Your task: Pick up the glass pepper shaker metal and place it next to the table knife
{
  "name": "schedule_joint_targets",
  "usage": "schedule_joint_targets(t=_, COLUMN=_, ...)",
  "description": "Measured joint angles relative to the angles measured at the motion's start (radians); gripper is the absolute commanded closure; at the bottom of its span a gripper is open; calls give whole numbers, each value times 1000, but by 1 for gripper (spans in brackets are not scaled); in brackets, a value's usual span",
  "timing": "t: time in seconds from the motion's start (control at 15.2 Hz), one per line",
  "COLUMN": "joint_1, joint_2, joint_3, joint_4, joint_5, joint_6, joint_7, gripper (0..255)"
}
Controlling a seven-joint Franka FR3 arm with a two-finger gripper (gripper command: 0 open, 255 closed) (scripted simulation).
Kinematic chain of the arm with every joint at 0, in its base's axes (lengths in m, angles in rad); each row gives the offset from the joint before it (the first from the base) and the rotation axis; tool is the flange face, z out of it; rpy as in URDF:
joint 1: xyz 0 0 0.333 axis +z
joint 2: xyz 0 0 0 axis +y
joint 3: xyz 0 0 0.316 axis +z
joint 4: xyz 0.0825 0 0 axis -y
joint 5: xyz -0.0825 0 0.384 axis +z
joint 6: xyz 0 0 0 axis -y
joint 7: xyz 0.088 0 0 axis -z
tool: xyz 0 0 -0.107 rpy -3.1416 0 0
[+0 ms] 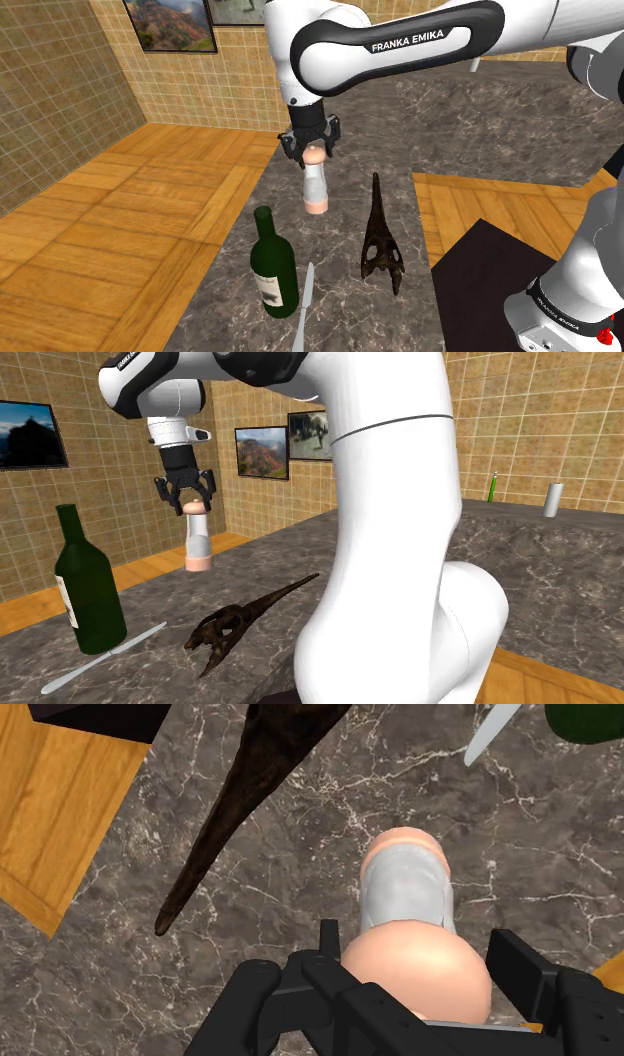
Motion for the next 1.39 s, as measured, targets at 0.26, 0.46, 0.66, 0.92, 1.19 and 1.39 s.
schedule_joint_targets(t=0.26, joint_1=56, joint_2=58, joint_3=27, joint_4=25, joint_5=-10, joint_6=23, joint_7=86, gripper=255)
schedule_joint_targets(t=0.46, joint_1=84, joint_2=99, joint_3=38, joint_4=46, joint_5=-18, joint_6=38, joint_7=126, gripper=255)
schedule_joint_targets(t=0.66, joint_1=86, joint_2=106, joint_3=38, joint_4=15, joint_5=-21, joint_6=75, joint_7=135, gripper=255)
schedule_joint_targets(t=0.92, joint_1=84, joint_2=113, joint_3=36, joint_4=-29, joint_5=-24, joint_6=125, joint_7=141, gripper=255)
schedule_joint_targets(t=1.19, joint_1=85, joint_2=125, joint_3=35, joint_4=-60, joint_5=-28, joint_6=167, joint_7=148, gripper=255)
schedule_joint_targets(t=1.39, joint_1=85, joint_2=127, joint_3=35, joint_4=-68, joint_5=-29, joint_6=177, joint_7=149, gripper=255)
